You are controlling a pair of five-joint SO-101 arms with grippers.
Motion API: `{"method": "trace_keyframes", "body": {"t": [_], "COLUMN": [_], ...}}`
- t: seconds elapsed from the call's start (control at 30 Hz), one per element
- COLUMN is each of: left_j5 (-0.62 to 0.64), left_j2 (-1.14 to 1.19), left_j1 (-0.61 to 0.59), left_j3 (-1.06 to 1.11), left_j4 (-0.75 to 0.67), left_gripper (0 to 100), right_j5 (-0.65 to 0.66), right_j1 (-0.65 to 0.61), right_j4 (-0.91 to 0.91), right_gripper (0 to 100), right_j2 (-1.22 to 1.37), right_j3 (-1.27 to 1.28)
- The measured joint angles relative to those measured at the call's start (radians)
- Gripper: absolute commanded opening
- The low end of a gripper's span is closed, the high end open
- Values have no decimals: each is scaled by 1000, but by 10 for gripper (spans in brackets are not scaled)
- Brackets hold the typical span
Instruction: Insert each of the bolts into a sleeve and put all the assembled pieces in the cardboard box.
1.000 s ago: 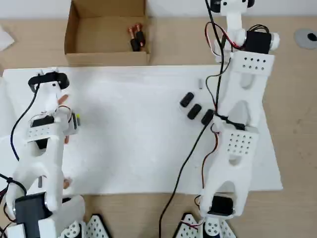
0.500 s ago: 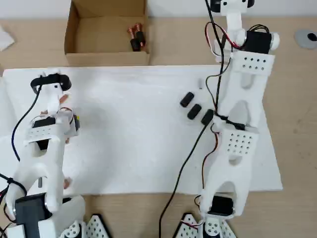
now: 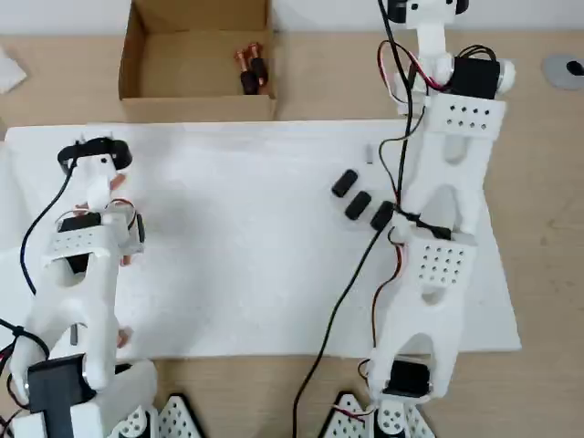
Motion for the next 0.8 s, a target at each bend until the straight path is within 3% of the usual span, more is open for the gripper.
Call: {"method": "trace_keyframes", "body": {"t": [0.17, 0.37, 0.57, 0.8], "left_j5": [60, 75, 75, 58], "left_j2": [2, 0, -170, -440], "left_j1": [0, 57, 203, 233], "left_j3": [-126, -391, -503, -368], "left_j4": [112, 356, 531, 531], "left_gripper": [5, 5, 5, 6], "right_j5": [0, 0, -66, -166], "right_j1": [0, 0, -12, -178], "right_j4": [0, 3, 3, -74], "right_gripper": [141, 141, 141, 143], "right_j2": [0, -118, -408, -727], "right_j3": [0, 101, 600, 1324]}}
